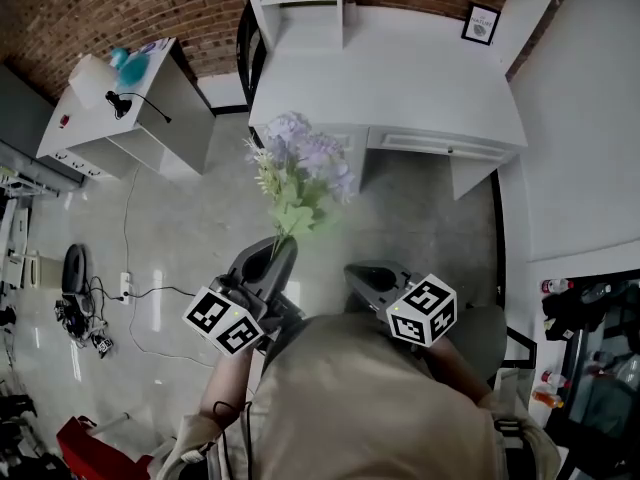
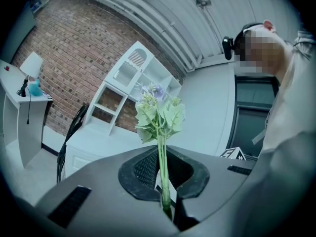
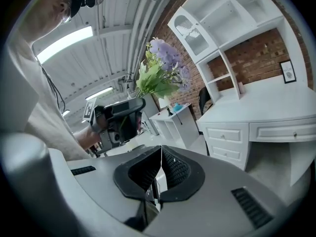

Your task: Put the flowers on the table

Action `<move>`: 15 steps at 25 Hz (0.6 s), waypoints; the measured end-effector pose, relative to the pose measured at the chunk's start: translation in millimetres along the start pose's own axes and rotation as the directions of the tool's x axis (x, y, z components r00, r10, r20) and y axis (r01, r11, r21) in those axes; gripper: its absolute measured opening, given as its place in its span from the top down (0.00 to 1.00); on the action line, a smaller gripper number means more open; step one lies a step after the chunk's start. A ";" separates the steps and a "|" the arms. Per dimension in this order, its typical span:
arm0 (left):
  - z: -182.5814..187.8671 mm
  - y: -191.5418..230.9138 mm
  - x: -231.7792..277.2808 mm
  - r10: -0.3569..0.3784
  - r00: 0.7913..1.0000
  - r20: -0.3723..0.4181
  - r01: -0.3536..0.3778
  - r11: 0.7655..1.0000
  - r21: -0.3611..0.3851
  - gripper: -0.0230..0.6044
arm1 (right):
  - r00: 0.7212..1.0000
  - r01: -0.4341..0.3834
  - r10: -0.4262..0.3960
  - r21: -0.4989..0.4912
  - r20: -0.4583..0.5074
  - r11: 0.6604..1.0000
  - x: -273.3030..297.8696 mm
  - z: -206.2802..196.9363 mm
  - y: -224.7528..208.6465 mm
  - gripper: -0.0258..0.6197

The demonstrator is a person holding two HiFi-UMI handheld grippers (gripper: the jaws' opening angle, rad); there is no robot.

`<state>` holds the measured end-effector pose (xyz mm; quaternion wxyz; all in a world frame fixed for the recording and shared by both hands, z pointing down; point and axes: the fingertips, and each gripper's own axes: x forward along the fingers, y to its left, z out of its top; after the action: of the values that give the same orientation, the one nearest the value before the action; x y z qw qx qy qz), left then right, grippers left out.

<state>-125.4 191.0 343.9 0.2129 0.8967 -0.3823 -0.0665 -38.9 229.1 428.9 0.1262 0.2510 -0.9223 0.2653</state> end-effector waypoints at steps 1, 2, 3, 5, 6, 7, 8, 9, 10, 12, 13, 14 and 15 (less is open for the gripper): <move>-0.3 -0.1 3.6 0.007 1.000 0.000 -0.007 1.000 0.000 0.94 | 1.000 -0.007 0.007 -0.003 -0.003 1.000 -1.8 0.7 -3.4 0.93; -0.9 -0.3 7.4 0.014 1.000 0.000 -0.014 1.000 0.001 0.94 | 1.000 -0.013 0.013 -0.006 -0.006 1.000 -4.1 1.0 -7.1 0.93; -1.8 -0.9 11.5 0.020 1.000 0.000 -0.020 1.000 0.003 0.94 | 1.000 -0.018 0.018 -0.009 -0.009 1.000 -7.1 0.9 -11.2 0.93; -3.6 -3.3 20.5 0.031 1.000 0.001 -0.031 0.999 0.010 0.94 | 1.000 -0.023 0.023 -0.010 -0.010 1.000 -14.0 -0.1 -21.1 0.93; -4.3 -4.8 25.0 0.035 0.999 0.001 -0.035 0.999 0.013 0.94 | 1.000 -0.024 0.024 -0.007 -0.010 1.000 -17.5 -1.3 -26.2 0.93; -5.1 -6.8 29.0 0.039 0.999 0.000 -0.039 0.999 0.017 0.94 | 1.000 -0.026 0.026 0.000 -0.011 1.000 -20.8 -3.3 -31.1 0.93; -5.8 -9.0 32.2 0.043 0.999 -0.002 -0.043 0.999 0.020 0.94 | 0.999 -0.029 0.029 0.009 -0.014 1.000 -23.7 -5.8 -35.2 0.93; -6.0 -11.3 34.5 0.046 0.999 -0.004 -0.046 0.999 0.023 0.94 | 0.999 -0.033 0.034 0.019 -0.018 0.999 -25.9 -8.4 -38.6 0.93; -5.8 -13.2 35.9 0.049 0.999 -0.007 -0.049 0.998 0.027 0.94 | 0.999 -0.038 0.038 0.027 -0.021 0.999 -27.6 -10.3 -41.3 0.93; -4.7 -15.2 36.4 0.057 0.998 -0.013 -0.057 0.998 0.033 0.94 | 0.999 -0.041 0.042 0.038 -0.019 0.998 -29.9 -10.4 -45.6 0.93; -4.2 -14.8 36.4 0.062 0.998 -0.016 -0.062 0.997 0.036 0.94 | 0.999 -0.041 0.042 0.043 -0.013 0.998 -30.4 -9.1 -47.3 0.93; -3.6 -13.7 36.8 0.067 0.998 -0.019 -0.066 0.997 0.038 0.94 | 0.999 -0.042 0.042 0.048 -0.007 0.998 -30.3 -7.3 -48.7 0.93; -3.1 -12.4 38.0 0.069 0.997 -0.023 -0.068 0.997 0.041 0.94 | 0.999 -0.044 0.044 0.049 -0.002 0.998 -29.6 -5.7 -49.6 0.93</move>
<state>-89.9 172.5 343.0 0.2016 0.8879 -0.4114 -0.0409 12.8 207.6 444.0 0.1155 0.2335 -0.9206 0.2909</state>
